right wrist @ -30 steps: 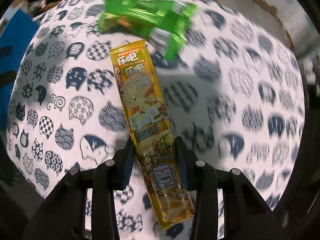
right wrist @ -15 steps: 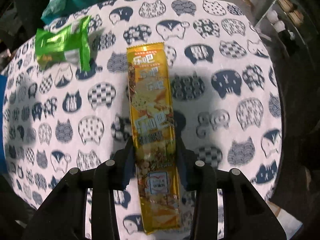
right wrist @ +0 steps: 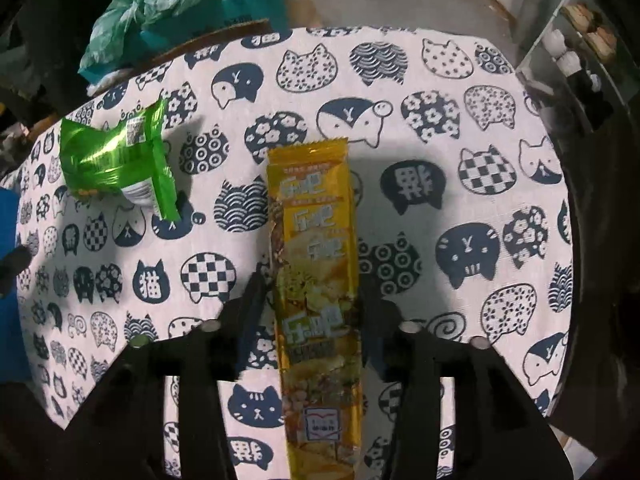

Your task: Organize snacks

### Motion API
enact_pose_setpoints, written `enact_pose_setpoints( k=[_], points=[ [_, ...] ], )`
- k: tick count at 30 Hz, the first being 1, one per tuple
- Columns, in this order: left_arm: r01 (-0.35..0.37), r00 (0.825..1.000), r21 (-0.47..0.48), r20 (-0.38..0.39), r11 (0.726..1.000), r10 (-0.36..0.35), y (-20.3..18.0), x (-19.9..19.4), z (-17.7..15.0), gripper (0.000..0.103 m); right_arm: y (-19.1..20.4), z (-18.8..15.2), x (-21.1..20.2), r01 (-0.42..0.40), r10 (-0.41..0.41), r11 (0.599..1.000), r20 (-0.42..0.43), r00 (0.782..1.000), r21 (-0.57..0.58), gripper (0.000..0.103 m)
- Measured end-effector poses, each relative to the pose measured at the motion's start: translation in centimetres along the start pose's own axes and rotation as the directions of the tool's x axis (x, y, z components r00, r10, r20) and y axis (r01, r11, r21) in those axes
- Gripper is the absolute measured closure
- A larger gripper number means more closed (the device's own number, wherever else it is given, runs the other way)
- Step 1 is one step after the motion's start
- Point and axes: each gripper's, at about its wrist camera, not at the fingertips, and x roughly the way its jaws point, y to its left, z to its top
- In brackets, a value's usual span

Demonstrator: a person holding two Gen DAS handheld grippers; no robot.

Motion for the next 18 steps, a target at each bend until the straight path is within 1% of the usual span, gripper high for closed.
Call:
enact_pose_setpoints(
  k=[2,5,7,10,15,18],
  points=[
    [0.004,1.000,0.052,-0.004,0.999,-0.004,-0.6,0.9,0.9,0.017,0.1,-0.2,0.0,-0.002,0.002,1.000,-0.006,1.000,0.014,0.045],
    [-0.023,0.999,0.131,-0.021,0.991,0.026,-1.6,2.8,2.1,0.017,-0.6,-1.3,-0.4,-0.013,0.014,0.999,-0.022,1.000,0.038,0.042],
    [-0.028,0.999,0.162,-0.028,0.986,0.033,-2.0,3.9,2.7,0.017,-0.1,-2.0,-0.2,-0.025,0.027,0.998,-0.024,0.999,0.056,0.041],
    [-0.029,0.999,0.188,-0.037,0.982,0.037,-2.4,5.3,3.5,0.017,-1.1,-3.6,-0.8,-0.029,0.031,0.998,-0.022,0.999,0.064,0.040],
    [-0.065,0.994,0.228,-0.073,0.971,0.083,-3.0,7.8,3.9,0.017,-1.2,-3.9,-0.7,-0.022,0.024,0.998,-0.036,0.999,0.056,0.039],
    [-0.082,0.988,0.221,-0.108,0.972,0.108,-2.9,9.3,3.7,0.015,-1.0,-4.1,-0.4,-0.004,0.005,0.999,-0.038,0.999,0.036,0.039]
  ],
)
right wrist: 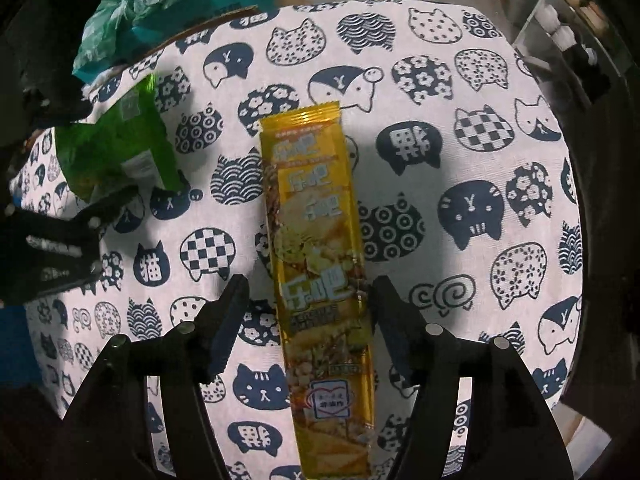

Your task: Organize snacks

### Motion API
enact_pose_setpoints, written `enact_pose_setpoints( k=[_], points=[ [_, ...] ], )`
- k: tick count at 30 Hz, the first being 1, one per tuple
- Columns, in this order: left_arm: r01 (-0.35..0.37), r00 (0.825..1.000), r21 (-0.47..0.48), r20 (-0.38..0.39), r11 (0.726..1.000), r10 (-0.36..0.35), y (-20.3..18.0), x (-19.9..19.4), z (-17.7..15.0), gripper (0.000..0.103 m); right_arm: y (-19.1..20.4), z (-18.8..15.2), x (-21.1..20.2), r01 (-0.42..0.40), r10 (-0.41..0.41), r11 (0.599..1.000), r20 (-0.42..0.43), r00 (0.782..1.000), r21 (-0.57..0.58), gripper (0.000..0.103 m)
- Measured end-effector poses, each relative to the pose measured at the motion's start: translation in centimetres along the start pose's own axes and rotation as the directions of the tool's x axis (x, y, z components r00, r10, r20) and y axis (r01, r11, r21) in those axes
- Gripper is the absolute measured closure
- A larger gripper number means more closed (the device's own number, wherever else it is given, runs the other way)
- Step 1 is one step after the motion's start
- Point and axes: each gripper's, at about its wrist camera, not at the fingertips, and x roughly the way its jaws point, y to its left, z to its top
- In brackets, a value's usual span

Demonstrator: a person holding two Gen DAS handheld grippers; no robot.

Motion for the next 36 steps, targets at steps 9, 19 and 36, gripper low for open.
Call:
enact_pose_setpoints(
  k=[9,19,36],
  points=[
    [0.130,0.991,-0.160,0.005,0.979,-0.131,2.6,0.3,-0.9,0.052,0.7,-0.6,0.3,0.075,-0.074,0.997,0.035,0.997,-0.025,0.051],
    [0.141,0.989,-0.285,0.007,0.948,-0.145,2.0,-1.9,-4.7,0.054,0.5,-2.3,-0.4,0.047,-0.042,0.997,0.078,0.996,-0.053,0.071],
    [0.168,0.985,-0.458,0.052,0.873,-0.163,2.1,-7.5,-11.9,0.054,5.5,-3.6,-4.5,-0.003,0.023,0.988,0.123,0.992,-0.156,0.073]
  ],
)
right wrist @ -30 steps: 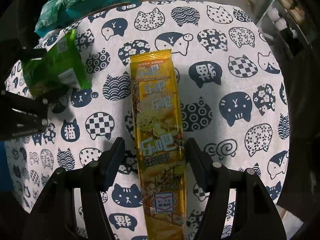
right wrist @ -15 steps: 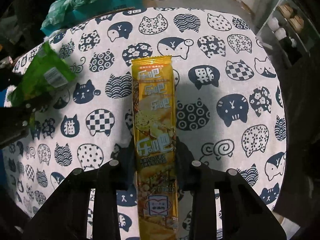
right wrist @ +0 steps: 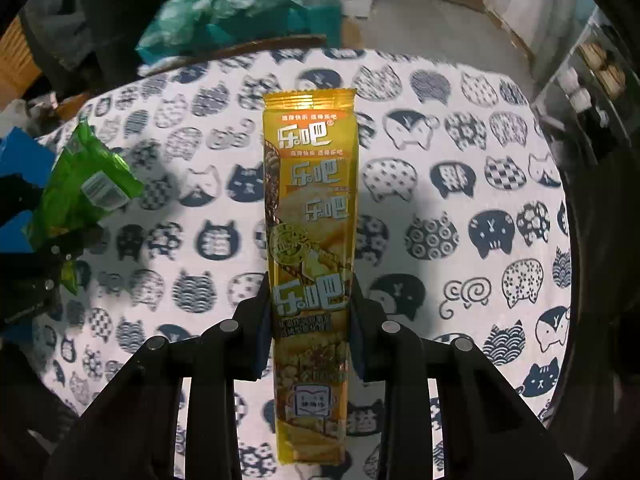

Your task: Organize snacks

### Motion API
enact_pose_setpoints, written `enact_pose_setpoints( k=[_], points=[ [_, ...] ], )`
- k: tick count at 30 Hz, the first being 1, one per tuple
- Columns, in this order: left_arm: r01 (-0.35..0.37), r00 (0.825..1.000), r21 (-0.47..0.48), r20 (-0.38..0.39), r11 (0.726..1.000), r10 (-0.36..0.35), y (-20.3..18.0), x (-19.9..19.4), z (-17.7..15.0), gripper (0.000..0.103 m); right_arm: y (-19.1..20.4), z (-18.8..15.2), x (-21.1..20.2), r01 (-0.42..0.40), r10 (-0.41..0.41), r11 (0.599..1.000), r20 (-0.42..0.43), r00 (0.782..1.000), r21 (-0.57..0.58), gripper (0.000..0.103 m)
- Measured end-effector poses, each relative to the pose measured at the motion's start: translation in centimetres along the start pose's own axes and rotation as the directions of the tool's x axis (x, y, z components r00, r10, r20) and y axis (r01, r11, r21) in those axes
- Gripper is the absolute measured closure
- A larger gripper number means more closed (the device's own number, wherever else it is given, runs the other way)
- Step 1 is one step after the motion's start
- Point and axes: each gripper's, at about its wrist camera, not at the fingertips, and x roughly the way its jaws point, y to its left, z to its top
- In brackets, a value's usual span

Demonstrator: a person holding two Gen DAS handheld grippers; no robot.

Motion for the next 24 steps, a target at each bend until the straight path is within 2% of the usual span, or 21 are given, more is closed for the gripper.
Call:
enact_pose_setpoints(
  k=[9,13,17,24],
  points=[
    [-0.024,0.998,-0.053,0.063,0.998,0.027,2.1,-4.4,-2.9,0.054,4.1,1.2,-1.8,-0.028,0.031,0.998,0.038,0.999,-0.060,0.073],
    [-0.054,0.994,-0.083,0.086,0.995,0.062,3.6,-6.1,-4.1,0.054,5.8,1.5,-3.1,-0.049,0.054,0.995,0.061,0.997,-0.086,0.073],
    [-0.021,0.994,-0.137,0.105,0.990,0.036,5.2,-7.9,-5.6,0.054,7.2,1.6,-4.6,-0.068,0.077,0.992,0.081,0.994,-0.108,0.073],
    [-0.064,0.986,-0.187,0.143,0.980,0.092,7.4,-10.7,-8.5,0.054,10.9,2.1,-7.4,-0.120,0.141,0.979,0.121,0.983,-0.163,0.073]
  ],
)
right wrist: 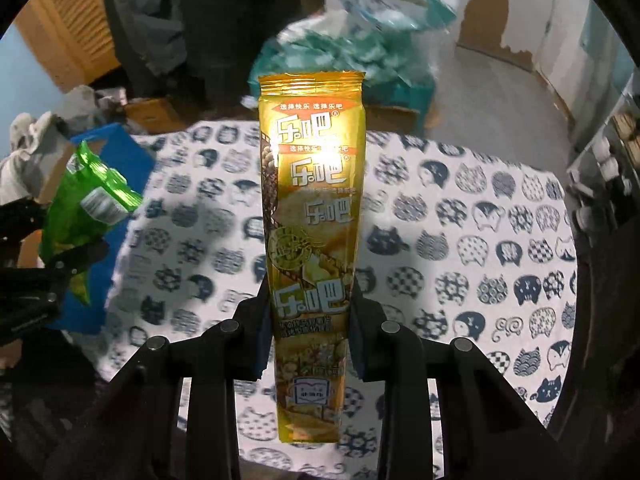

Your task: Organize snacks

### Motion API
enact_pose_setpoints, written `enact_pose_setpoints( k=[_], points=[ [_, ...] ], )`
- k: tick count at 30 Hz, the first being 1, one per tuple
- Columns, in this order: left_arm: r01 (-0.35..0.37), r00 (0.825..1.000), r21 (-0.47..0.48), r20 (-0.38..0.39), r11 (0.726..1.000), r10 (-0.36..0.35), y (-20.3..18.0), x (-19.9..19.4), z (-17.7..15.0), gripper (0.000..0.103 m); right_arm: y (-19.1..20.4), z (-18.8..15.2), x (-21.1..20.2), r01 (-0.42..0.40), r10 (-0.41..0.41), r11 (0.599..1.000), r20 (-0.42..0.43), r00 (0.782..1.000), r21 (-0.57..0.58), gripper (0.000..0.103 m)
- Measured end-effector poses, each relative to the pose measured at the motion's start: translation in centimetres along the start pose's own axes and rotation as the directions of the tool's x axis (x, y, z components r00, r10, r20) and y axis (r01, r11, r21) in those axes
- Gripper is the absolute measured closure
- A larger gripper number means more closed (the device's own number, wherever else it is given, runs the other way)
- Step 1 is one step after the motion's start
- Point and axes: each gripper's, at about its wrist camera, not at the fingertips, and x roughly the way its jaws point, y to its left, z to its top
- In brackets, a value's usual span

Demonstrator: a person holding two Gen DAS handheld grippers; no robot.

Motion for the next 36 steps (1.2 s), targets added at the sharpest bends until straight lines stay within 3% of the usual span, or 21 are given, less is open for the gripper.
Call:
enact_pose_setpoints(
  k=[8,10,12,18,27,33,36],
  points=[
    [-0.018,0.997,-0.048,0.069,0.999,0.021,2.3,-3.6,-1.8,0.054,5.0,1.9,-1.4,-0.064,0.067,0.995,0.034,0.997,-0.074,0.073],
    [-0.026,0.996,-0.055,0.081,0.998,0.030,2.8,-4.4,-2.4,0.065,6.4,2.5,-1.7,-0.079,0.083,0.993,0.040,0.996,-0.093,0.073],
    [-0.021,0.995,-0.070,0.092,0.997,0.028,3.4,-4.9,-2.9,0.070,7.8,3.3,-1.9,-0.093,0.099,0.989,0.045,0.994,-0.113,0.073],
    [-0.008,0.995,-0.122,0.096,0.993,0.020,6.0,-4.8,-4.4,0.075,11.3,4.8,-1.6,-0.113,0.121,0.982,0.043,0.992,-0.154,0.073],
    [0.017,0.999,-0.260,0.046,0.965,-0.005,11.5,-3.5,-7.0,0.075,14.6,6.5,-0.5,-0.165,0.168,0.974,0.010,0.986,-0.153,0.073],
    [-0.040,0.995,-0.301,0.076,0.953,0.066,14.7,-5.6,-7.9,0.075,18.8,7.7,0.2,-0.207,0.208,0.960,-0.015,0.978,-0.187,0.073],
    [-0.064,0.993,-0.325,0.076,0.944,0.093,16.6,-6.3,-9.0,0.067,21.0,8.1,0.7,-0.230,0.228,0.951,-0.033,0.973,-0.206,0.073]
  ],
)
